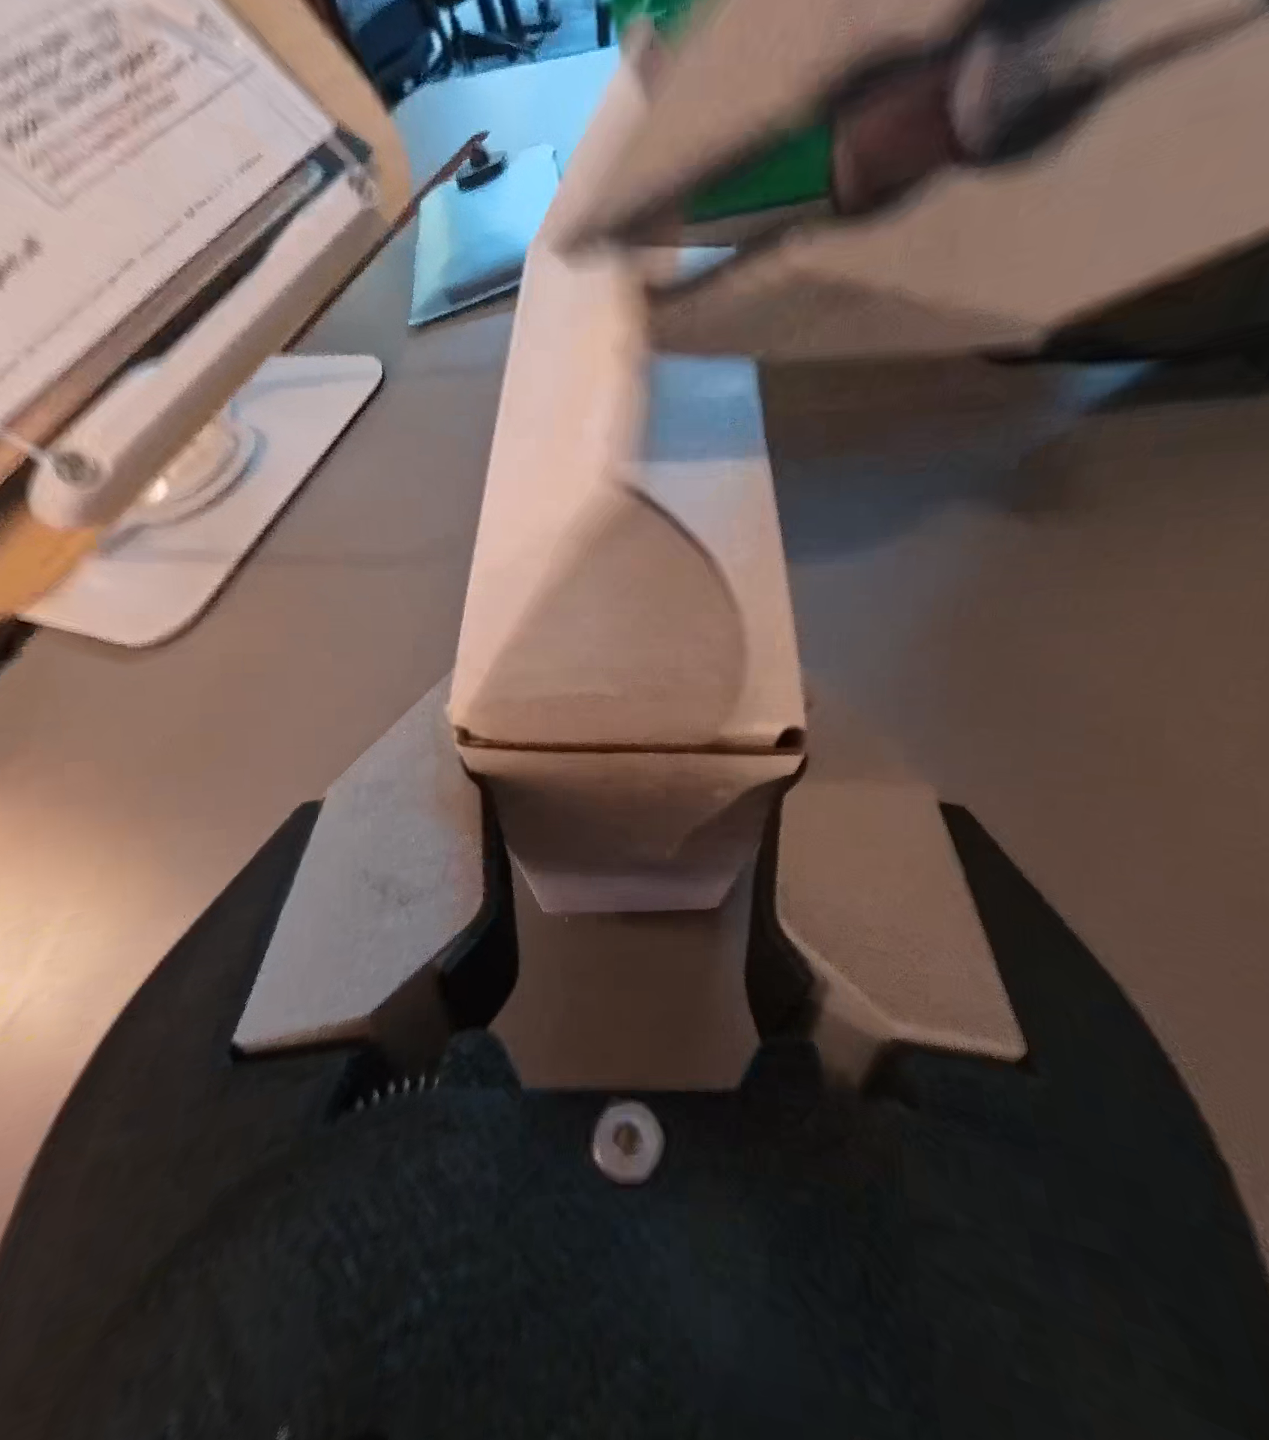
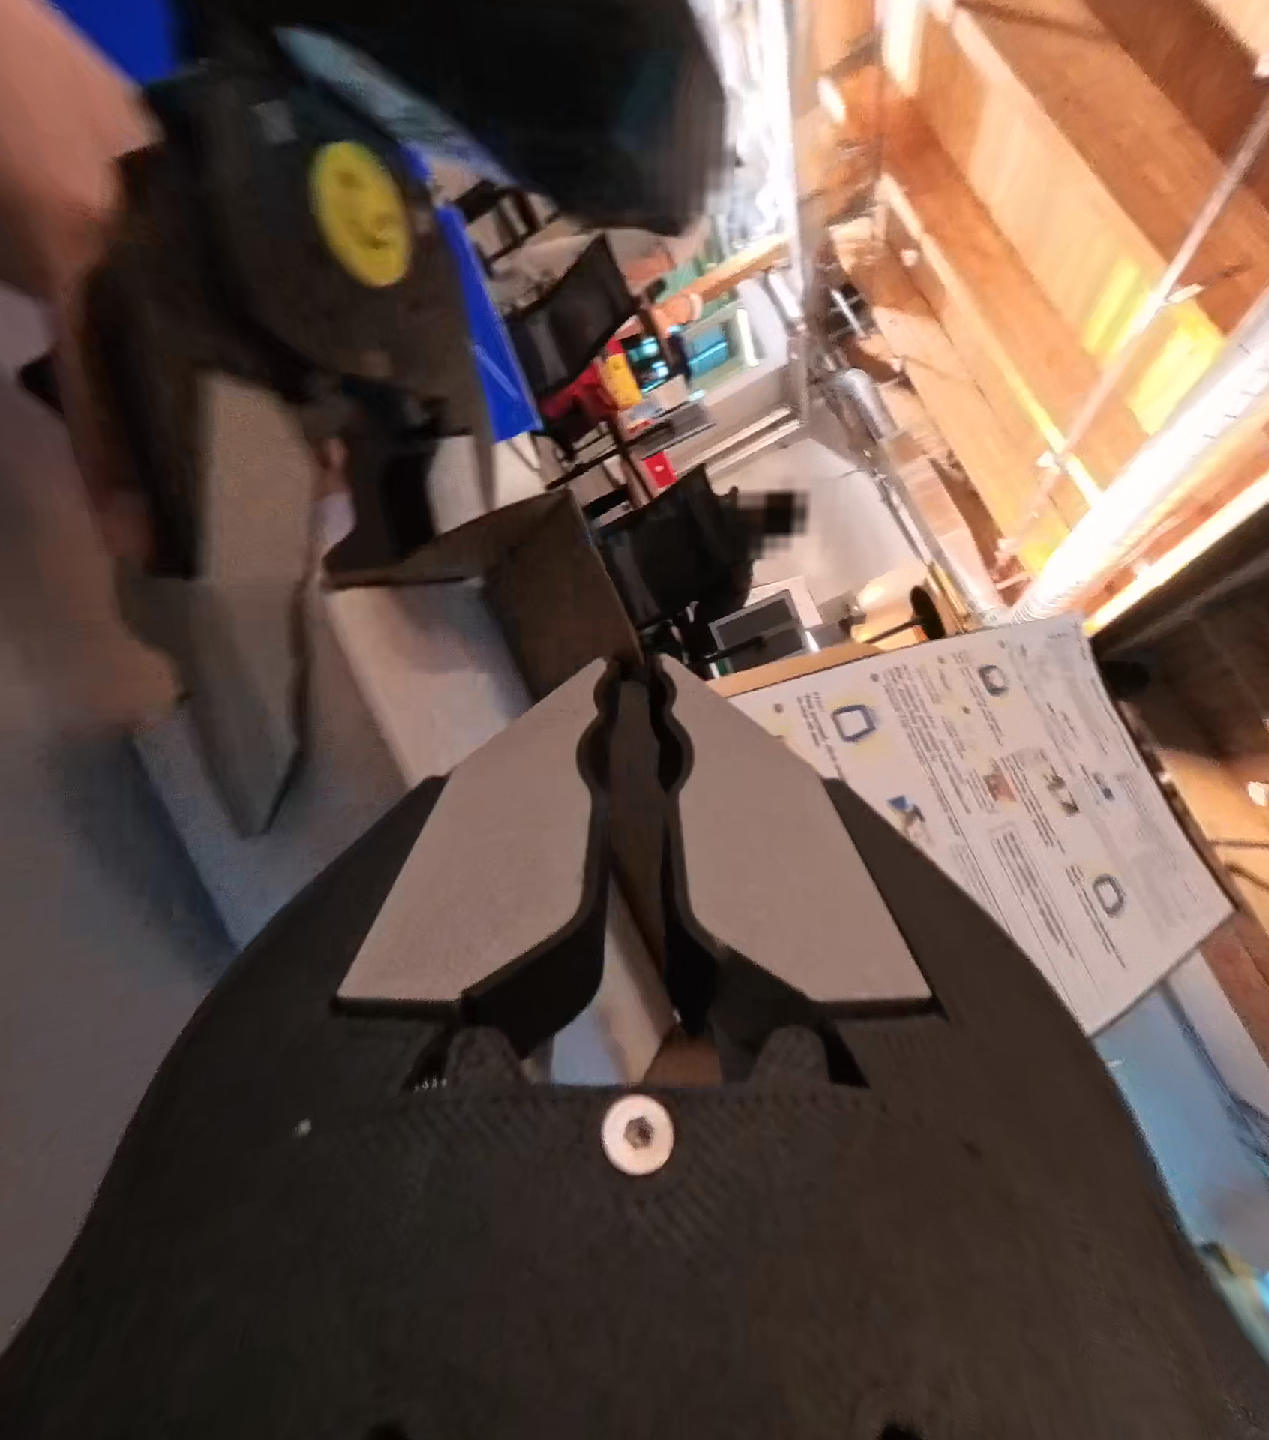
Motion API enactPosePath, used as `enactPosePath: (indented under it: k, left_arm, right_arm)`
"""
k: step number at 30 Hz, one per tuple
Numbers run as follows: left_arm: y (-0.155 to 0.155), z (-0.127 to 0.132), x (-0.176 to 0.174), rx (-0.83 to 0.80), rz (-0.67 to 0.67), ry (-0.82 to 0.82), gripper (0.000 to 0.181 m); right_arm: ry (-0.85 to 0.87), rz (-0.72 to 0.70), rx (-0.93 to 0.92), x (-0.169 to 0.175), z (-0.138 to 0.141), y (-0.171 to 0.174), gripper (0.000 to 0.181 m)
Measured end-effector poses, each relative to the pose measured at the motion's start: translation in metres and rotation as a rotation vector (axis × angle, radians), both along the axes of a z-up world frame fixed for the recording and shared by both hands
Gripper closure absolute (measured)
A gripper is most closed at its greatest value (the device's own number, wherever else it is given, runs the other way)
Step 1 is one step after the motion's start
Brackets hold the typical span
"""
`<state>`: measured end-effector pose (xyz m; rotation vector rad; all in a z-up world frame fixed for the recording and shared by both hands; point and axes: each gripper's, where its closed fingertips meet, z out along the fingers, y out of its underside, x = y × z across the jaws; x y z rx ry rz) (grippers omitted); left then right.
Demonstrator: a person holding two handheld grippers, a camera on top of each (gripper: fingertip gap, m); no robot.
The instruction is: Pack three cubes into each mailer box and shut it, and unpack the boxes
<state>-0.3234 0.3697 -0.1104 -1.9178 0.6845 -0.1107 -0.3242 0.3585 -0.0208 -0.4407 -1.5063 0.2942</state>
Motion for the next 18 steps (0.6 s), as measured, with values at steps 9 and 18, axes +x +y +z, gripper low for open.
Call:
enactPosePath:
  k: [9,18]
  left_arm:
    - [-0.003,0.001,0.029,0.185,-0.119,0.253,0.11]
    - [0.0,0.007,0.032,0.284,-0.177,0.176,0.109]
  right_arm:
    - [0.117,-0.071,-0.171,0.011,0.021,0.044,0.181]
    - [0.007,-0.068,-0.465,0.008,0.01,0.063,0.181]
